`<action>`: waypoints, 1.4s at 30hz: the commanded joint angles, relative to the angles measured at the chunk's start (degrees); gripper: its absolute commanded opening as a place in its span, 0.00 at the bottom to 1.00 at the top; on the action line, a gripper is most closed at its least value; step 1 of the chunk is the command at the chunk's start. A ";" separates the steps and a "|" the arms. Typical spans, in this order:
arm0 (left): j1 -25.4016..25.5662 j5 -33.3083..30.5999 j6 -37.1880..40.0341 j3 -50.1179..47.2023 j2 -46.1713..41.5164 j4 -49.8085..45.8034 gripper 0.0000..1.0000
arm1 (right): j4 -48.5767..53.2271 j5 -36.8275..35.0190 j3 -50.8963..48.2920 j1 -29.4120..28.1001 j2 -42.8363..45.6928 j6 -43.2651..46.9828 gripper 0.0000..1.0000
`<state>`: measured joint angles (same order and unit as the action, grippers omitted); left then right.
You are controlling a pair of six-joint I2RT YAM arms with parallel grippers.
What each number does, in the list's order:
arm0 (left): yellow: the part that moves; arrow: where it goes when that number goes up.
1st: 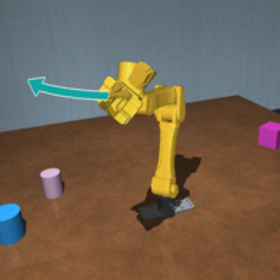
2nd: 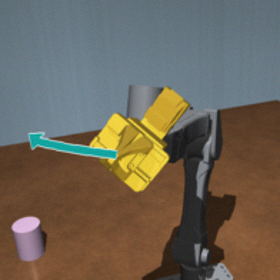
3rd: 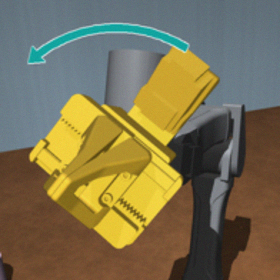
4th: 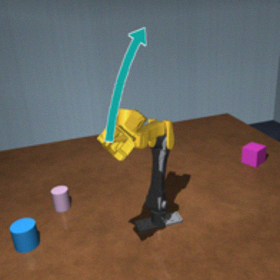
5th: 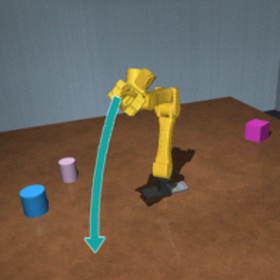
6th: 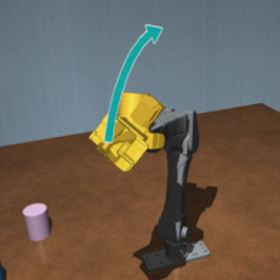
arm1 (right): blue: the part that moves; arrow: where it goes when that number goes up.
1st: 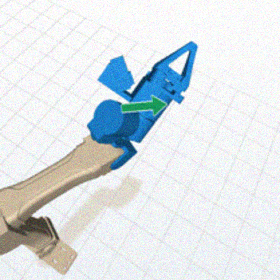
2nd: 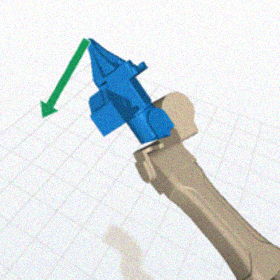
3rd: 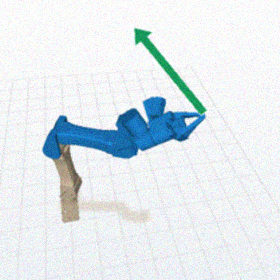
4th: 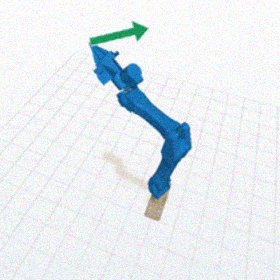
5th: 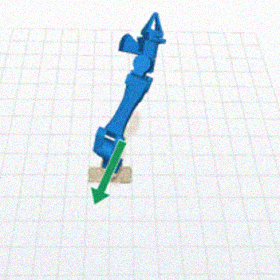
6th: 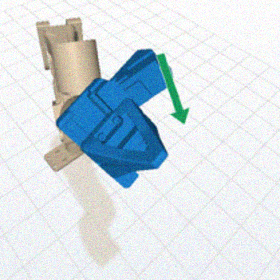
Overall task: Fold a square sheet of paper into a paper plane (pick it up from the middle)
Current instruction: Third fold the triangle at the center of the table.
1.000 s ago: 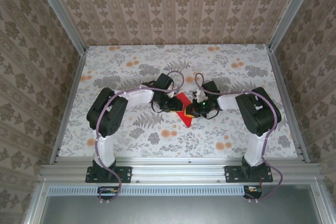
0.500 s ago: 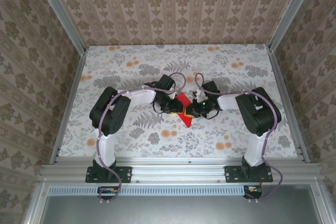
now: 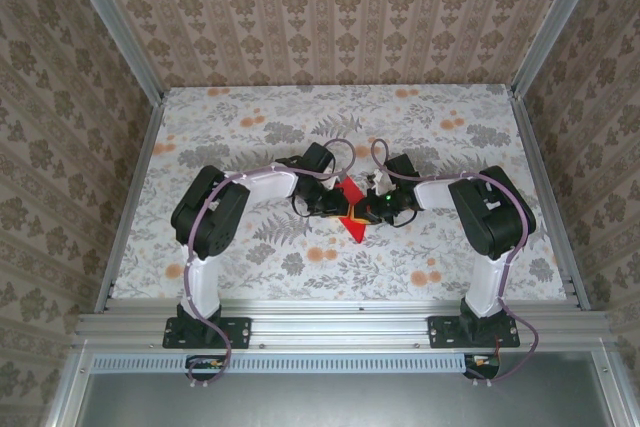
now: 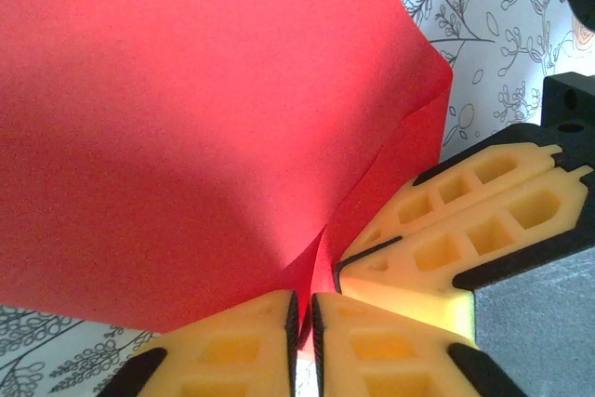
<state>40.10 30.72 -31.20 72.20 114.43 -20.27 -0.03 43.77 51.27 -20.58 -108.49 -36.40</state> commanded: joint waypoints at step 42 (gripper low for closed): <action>-0.88 -2.68 5.03 0.31 0.08 -4.69 0.00 | 12.10 -5.71 7.58 2.51 -1.62 6.49 0.18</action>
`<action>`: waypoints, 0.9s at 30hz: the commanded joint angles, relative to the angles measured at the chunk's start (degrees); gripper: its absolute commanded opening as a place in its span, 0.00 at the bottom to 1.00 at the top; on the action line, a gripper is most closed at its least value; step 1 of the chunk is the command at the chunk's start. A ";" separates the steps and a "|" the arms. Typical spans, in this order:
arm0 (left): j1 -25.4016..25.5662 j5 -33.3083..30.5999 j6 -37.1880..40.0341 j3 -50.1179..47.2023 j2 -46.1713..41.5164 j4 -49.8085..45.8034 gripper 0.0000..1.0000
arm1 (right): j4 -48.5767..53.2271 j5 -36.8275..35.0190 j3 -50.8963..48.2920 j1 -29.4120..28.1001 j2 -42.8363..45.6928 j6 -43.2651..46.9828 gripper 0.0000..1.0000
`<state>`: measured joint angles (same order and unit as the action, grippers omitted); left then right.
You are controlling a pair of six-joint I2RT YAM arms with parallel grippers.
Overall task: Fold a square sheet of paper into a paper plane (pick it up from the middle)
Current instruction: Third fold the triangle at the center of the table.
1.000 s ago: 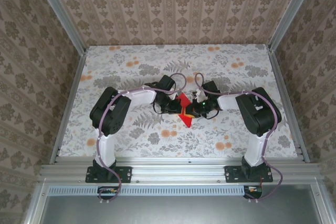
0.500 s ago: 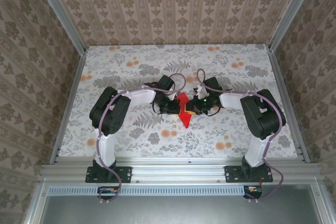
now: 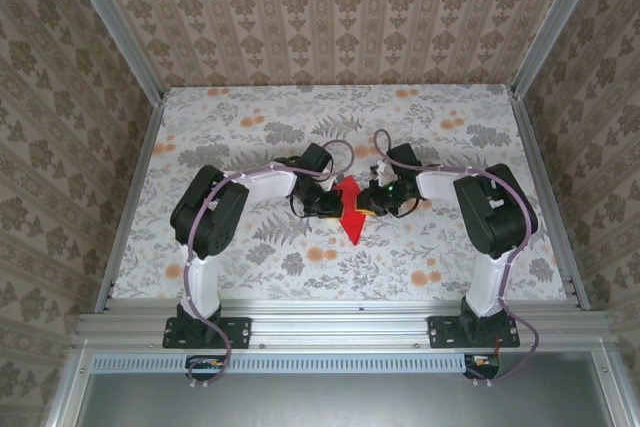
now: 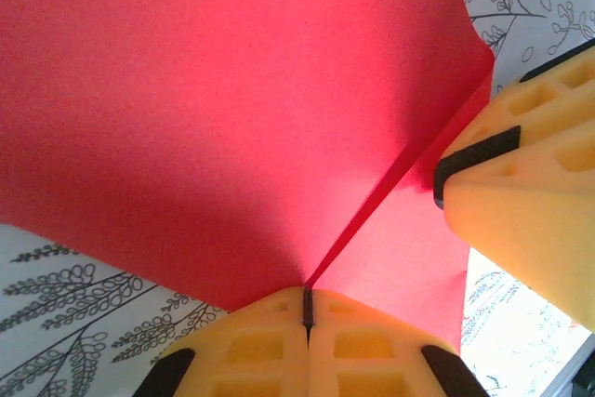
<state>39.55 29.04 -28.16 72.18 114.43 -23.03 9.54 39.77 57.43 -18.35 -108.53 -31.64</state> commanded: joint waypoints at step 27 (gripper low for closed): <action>0.59 -4.43 4.54 4.00 1.42 -6.48 0.07 | 5.11 -5.60 -1.24 0.29 -4.14 5.57 0.11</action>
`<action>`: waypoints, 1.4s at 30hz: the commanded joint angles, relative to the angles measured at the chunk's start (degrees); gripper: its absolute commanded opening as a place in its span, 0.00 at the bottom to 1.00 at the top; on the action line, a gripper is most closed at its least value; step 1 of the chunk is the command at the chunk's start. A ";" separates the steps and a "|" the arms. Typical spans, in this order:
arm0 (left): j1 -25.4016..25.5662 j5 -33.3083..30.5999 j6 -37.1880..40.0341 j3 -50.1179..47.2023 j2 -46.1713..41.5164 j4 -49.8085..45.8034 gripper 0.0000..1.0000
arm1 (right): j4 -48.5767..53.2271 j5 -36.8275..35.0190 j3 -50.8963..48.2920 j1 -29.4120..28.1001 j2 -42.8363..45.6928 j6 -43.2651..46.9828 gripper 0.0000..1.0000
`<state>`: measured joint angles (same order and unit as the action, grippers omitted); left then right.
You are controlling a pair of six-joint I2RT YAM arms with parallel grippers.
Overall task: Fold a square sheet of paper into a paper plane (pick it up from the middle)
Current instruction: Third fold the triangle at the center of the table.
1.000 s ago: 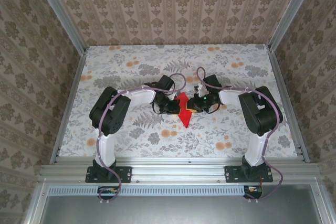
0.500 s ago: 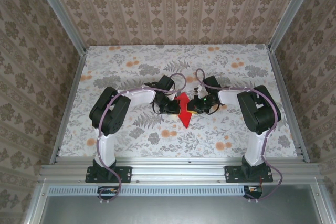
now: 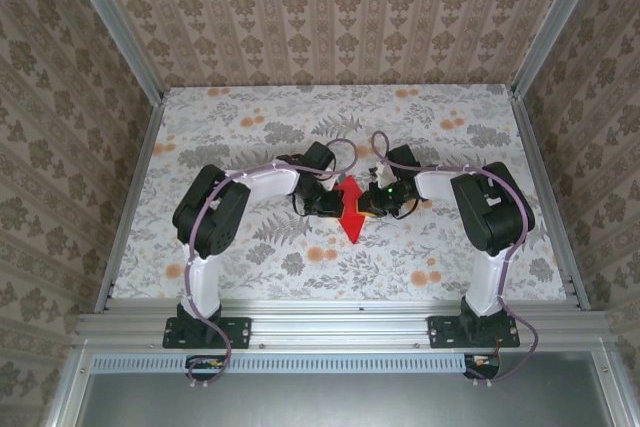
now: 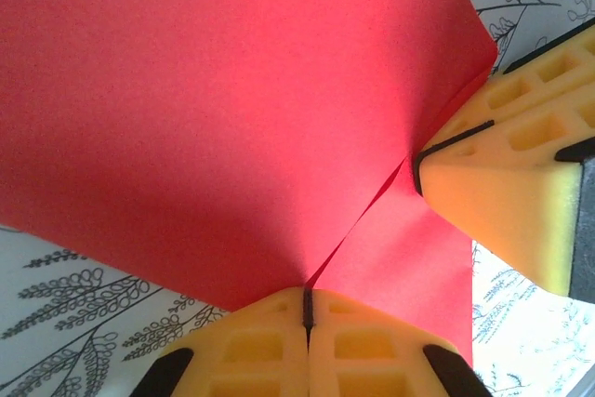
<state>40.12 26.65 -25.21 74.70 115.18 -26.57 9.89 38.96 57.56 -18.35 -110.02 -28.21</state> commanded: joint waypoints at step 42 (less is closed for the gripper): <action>3.74 1.47 -2.73 1.71 -0.83 0.03 0.16 | 6.31 -5.21 -0.71 -0.63 -4.10 2.54 0.04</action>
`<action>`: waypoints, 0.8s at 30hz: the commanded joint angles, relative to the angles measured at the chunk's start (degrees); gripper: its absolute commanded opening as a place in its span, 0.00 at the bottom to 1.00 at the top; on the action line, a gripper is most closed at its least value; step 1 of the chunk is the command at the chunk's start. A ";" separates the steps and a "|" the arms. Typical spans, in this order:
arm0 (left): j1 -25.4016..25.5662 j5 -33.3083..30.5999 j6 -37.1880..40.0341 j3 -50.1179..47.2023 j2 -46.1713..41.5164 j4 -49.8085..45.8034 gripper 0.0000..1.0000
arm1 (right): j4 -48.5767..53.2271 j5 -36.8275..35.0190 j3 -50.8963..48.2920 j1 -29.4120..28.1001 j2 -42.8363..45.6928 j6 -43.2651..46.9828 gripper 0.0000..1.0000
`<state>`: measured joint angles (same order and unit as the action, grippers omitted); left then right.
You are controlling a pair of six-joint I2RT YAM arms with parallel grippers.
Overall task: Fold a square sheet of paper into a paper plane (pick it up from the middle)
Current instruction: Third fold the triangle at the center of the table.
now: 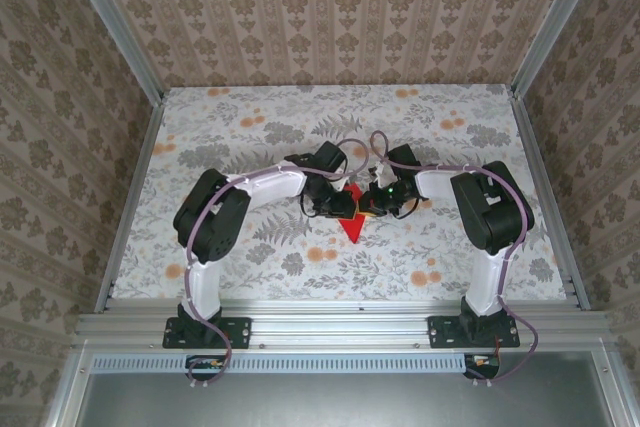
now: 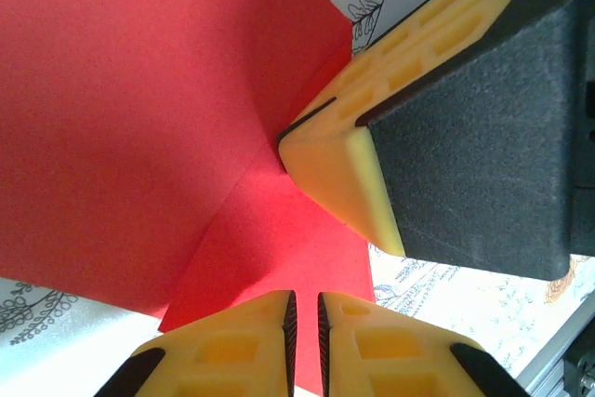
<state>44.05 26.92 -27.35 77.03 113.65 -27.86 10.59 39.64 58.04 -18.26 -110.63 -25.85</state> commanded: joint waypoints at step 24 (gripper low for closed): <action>-0.63 -3.97 3.21 -2.95 3.64 -1.11 0.13 | 5.14 -3.68 -0.74 -0.67 -0.72 -0.99 0.06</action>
<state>43.79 26.28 -26.30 74.65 115.42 -26.55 10.96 39.64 58.30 -18.33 -110.63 -26.02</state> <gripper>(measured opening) 0.130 0.068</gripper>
